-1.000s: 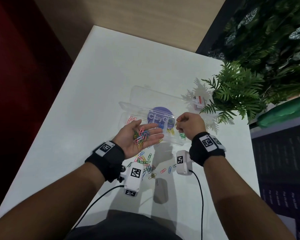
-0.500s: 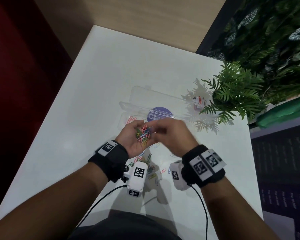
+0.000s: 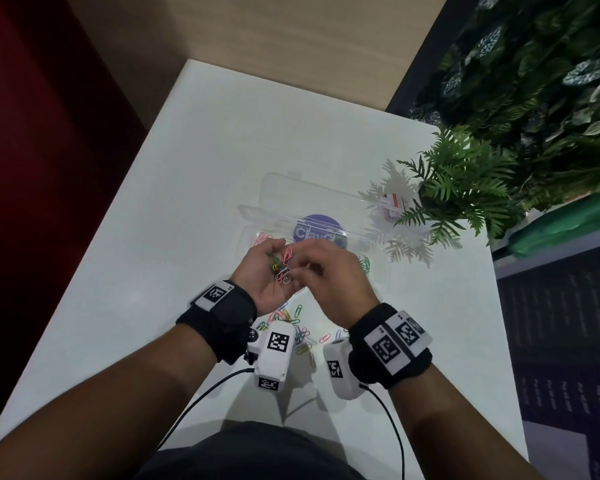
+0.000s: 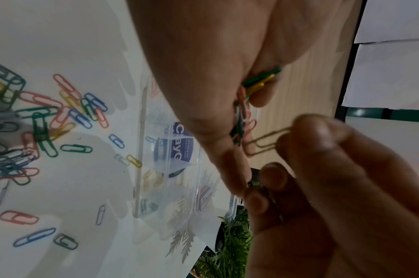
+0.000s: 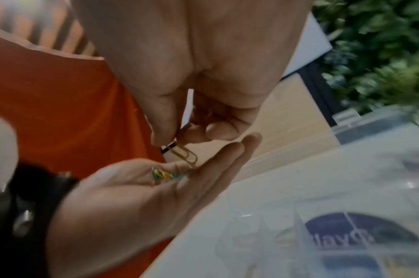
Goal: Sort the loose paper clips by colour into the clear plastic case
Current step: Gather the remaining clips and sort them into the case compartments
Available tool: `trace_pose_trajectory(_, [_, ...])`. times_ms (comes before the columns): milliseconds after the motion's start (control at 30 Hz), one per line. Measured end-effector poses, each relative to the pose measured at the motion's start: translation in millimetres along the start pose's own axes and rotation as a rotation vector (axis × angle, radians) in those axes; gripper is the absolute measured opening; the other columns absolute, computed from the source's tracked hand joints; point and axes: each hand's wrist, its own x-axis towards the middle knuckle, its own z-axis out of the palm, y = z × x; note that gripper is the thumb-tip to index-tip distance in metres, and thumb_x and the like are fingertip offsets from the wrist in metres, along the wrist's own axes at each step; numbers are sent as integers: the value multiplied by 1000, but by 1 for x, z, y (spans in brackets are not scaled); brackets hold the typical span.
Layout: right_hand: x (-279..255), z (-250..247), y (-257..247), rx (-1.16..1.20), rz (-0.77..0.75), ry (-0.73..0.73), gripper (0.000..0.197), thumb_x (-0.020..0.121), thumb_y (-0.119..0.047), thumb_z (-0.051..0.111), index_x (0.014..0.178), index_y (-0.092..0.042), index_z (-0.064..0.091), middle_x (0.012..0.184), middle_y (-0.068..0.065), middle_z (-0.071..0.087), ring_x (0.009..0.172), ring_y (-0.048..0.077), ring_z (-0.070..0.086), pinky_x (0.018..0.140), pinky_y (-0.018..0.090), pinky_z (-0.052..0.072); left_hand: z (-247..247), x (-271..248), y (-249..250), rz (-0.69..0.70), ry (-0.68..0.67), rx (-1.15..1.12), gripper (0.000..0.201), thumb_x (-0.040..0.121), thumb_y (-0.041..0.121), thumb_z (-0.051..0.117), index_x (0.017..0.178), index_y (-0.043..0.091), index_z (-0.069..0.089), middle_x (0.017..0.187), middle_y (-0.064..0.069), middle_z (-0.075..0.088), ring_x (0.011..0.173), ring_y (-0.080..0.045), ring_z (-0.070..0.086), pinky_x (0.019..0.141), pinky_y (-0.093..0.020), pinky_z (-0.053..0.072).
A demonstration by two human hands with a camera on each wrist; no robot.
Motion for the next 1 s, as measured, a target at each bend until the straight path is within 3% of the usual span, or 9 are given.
trace_pose_trajectory(133, [0,-9,-4,317,202,129,10,86,-7,60,82,-15,64,84,4,72,78,18,67,76,37,56,1,-1,-5,31,-41,31,58,99,27,29,84,-8,72,94,-24,69,92,-30,66,84,-44,55])
trace_pose_trajectory(233, [1,-8,-10,130,159,53,11,85,-7,61,88,-16,68,79,0,70,71,11,65,74,31,54,6,-3,-7,14,6,50,51,101,31,31,89,-4,67,81,-18,70,70,-24,70,62,-34,60])
trace_pose_trajectory(333, [3,0,-18,-153,54,-110,22,83,-6,58,96,-18,71,88,1,70,78,14,62,74,28,49,10,-6,-8,-7,95,26,50,101,36,34,98,-5,63,71,-10,68,44,-14,61,39,-15,44])
trace_pose_trajectory(467, [10,15,-16,-372,45,-202,22,85,-12,52,98,-23,67,92,8,66,85,27,61,73,41,52,11,-5,-4,-76,83,-6,60,98,46,34,131,-1,53,135,-11,55,51,-13,65,34,-15,41])
trace_pose_trajectory(600, [11,14,-19,-413,60,-215,21,91,-13,49,101,-19,66,98,12,65,89,28,62,76,41,52,7,-4,-4,-48,89,27,60,98,46,33,129,-1,55,143,-13,48,65,-14,68,45,-14,48])
trace_pose_trajectory(667, [10,9,-22,-349,53,-198,19,91,-11,50,97,-15,68,95,11,66,86,26,62,75,39,50,8,-4,-4,-37,122,32,58,98,44,34,127,-2,56,132,-11,57,49,-10,59,40,-11,40])
trace_pose_trajectory(767, [11,4,-19,-195,66,-124,13,86,-10,58,88,-12,71,85,7,70,80,20,62,74,34,49,7,-2,-3,3,109,49,56,101,37,33,88,-5,68,65,-7,66,36,-10,51,36,-14,41])
trace_pose_trajectory(867, [13,-2,-13,45,163,-11,6,82,-8,67,86,-10,71,80,3,71,71,13,64,71,27,52,4,0,-4,32,30,108,64,101,33,29,68,-2,72,63,-12,66,54,-18,65,57,-26,58])
trace_pose_trajectory(1000, [21,-27,-4,381,288,114,2,82,1,66,82,-1,65,70,11,63,51,4,56,52,18,47,1,2,1,0,20,80,52,99,32,29,109,-7,61,107,-28,65,92,-37,67,89,-46,51])
